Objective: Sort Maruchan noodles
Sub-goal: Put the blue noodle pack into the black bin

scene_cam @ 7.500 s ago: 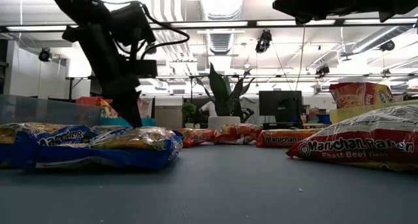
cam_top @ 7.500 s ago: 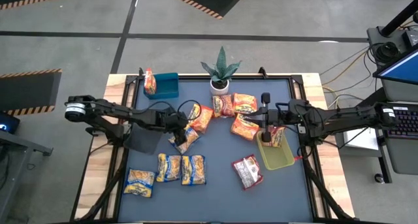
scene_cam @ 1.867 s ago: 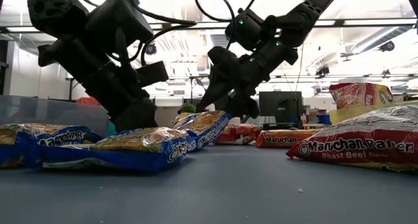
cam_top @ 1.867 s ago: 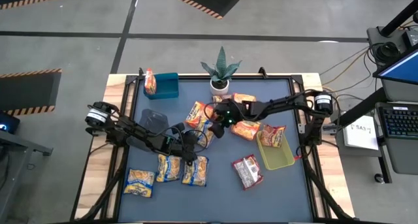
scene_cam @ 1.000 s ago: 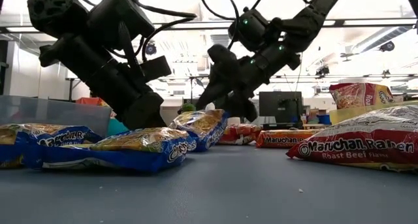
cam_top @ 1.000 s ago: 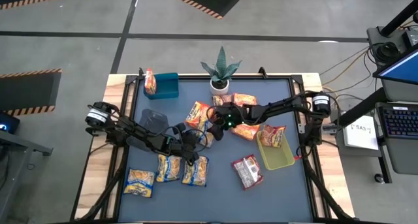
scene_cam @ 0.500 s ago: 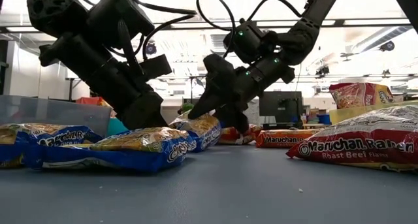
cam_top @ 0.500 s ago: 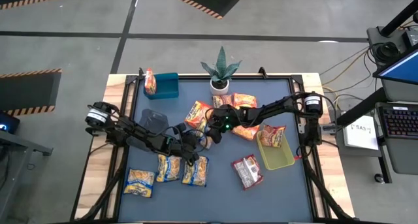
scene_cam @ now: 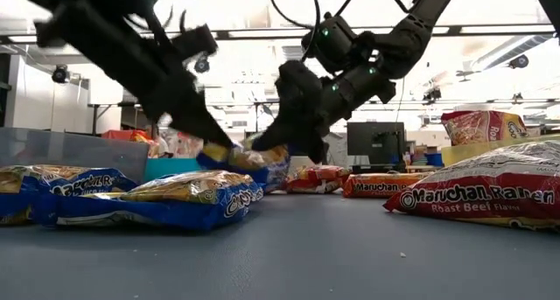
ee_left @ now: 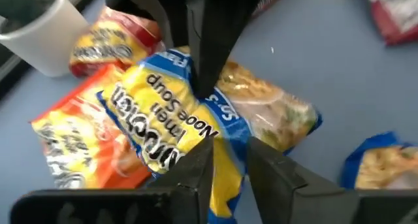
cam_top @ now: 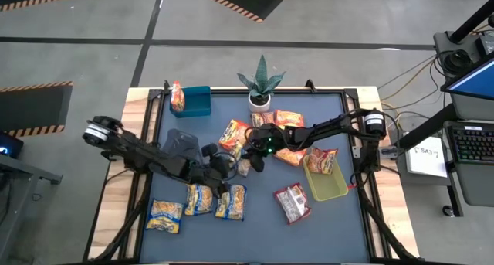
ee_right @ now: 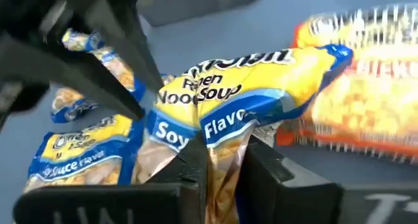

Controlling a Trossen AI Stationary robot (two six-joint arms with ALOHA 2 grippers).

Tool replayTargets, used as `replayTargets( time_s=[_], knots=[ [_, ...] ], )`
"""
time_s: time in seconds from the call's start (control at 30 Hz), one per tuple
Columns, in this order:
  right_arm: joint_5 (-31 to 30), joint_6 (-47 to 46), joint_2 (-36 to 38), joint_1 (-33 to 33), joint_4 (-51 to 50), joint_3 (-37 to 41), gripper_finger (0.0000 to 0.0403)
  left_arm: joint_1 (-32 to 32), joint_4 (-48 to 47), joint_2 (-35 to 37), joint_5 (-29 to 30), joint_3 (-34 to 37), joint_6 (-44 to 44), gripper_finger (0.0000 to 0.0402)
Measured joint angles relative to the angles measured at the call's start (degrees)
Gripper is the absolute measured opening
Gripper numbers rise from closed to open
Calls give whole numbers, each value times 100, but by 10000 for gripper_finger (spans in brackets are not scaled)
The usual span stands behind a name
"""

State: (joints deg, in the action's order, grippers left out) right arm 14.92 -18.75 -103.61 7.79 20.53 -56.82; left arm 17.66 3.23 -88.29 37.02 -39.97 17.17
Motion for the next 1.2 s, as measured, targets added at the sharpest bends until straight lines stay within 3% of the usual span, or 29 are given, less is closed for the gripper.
replayTargets(
  time_s=[0.27,0.5,0.6,0.7,0.97,1.2],
  knots=[
    [-79,1478,407,-387,-46,-1,40,93,-297,1285,-37,158,-3,158],
    [-1727,3146,461,-1165,-87,-2,38,90,1840,1676,-47,1247,283,225],
    [-2607,3606,461,-1413,-86,-2,38,90,2949,1614,-48,1718,412,250],
    [-3057,3858,461,-1546,-89,-2,38,90,3578,1493,-49,2017,529,272],
    [-3110,3834,455,-1578,-96,-2,38,60,4618,791,-47,2056,321,292],
    [-3106,3825,450,-1580,-108,-2,38,-96,4972,24,144,1833,157,293]
  ],
)
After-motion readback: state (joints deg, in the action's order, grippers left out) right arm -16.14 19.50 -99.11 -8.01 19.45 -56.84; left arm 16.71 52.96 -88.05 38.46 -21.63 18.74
